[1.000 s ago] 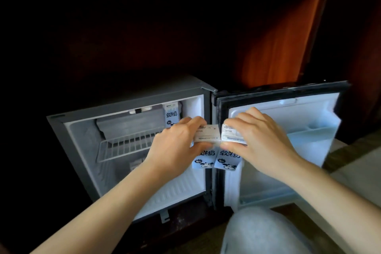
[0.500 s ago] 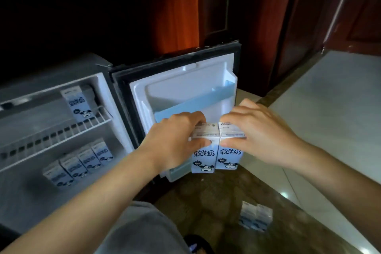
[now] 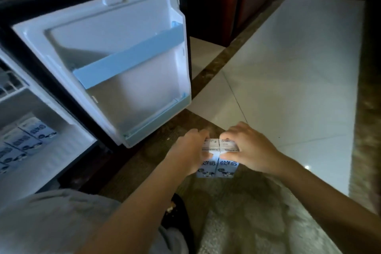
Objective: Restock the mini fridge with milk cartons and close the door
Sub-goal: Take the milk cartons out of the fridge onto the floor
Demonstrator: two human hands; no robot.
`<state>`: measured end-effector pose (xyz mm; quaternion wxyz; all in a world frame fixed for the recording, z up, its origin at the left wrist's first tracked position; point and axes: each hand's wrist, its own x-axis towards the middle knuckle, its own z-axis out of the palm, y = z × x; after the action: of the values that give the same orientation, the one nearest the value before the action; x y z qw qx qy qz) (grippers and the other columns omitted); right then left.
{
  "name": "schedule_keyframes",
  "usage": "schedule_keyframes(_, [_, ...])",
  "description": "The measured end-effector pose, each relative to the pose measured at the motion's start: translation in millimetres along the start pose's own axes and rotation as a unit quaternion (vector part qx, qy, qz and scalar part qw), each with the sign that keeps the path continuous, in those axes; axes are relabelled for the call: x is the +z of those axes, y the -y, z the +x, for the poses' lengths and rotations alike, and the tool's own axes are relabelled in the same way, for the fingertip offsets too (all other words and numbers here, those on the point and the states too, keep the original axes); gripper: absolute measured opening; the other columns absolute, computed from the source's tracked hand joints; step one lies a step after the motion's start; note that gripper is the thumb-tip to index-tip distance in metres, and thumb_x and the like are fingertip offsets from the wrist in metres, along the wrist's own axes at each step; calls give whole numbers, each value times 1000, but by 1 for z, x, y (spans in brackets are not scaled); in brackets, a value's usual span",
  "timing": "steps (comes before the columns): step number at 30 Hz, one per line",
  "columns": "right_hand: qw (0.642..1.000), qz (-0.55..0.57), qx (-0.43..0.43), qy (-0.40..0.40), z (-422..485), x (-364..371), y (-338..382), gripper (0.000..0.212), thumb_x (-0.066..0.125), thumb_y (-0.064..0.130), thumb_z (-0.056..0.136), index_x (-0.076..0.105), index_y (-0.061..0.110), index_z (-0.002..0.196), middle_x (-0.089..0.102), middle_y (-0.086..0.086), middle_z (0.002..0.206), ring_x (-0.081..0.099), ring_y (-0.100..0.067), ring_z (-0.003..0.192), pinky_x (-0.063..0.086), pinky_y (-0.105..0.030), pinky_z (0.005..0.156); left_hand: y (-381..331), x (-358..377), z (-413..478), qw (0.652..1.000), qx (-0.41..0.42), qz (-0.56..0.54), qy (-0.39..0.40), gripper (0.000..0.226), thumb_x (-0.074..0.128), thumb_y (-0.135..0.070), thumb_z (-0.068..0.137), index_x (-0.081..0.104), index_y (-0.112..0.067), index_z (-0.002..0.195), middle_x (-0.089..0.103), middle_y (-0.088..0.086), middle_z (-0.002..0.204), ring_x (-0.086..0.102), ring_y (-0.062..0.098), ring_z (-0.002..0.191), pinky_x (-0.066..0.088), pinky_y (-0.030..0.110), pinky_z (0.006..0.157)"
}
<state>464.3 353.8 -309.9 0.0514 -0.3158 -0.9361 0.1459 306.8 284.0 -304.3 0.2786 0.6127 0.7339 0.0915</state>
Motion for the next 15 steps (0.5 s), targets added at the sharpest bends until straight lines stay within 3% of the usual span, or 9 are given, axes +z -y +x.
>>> schedule_keyframes(4, [999,-2,36,-8,-7,53,-19,28,60,37,86,60,20,109,57,3,105,43,-13,101,36,-25,78,13,43,17,996,-49,-52,43,23,57,-17,90,49,-20,111,60,5,110,59,17,91,53,27,70])
schedule_keyframes(8, [997,-12,74,11,-13,104,-30,41,58,42,86,57,22,122,57,2,123,43,-16,115,35,-28,93,31,83,26,990,-87,-89,62,31,57,-14,90,50,-21,119,63,4,115,61,18,101,56,33,84])
schedule_keyframes(10, [996,-17,89,21,-16,121,-32,47,64,39,84,57,20,126,58,0,127,45,-20,119,37,-32,97,39,100,27,990,-94,-83,68,33,55,-14,92,49,-23,123,63,4,115,62,18,101,55,33,84])
schedule_keyframes(12, [995,-10,95,28,-19,133,-33,54,77,37,72,63,16,119,65,-4,119,56,-25,112,45,-37,93,45,113,29,990,-101,-72,72,34,53,-16,92,47,-24,125,63,4,117,62,19,102,54,31,82])
schedule_keyframes(15, [992,-42,118,19,-20,159,-39,66,92,42,40,71,17,97,72,-4,97,68,-25,87,56,-35,72,52,128,36,987,-114,-75,88,38,53,-18,92,45,-22,129,61,5,121,60,22,107,52,32,84])
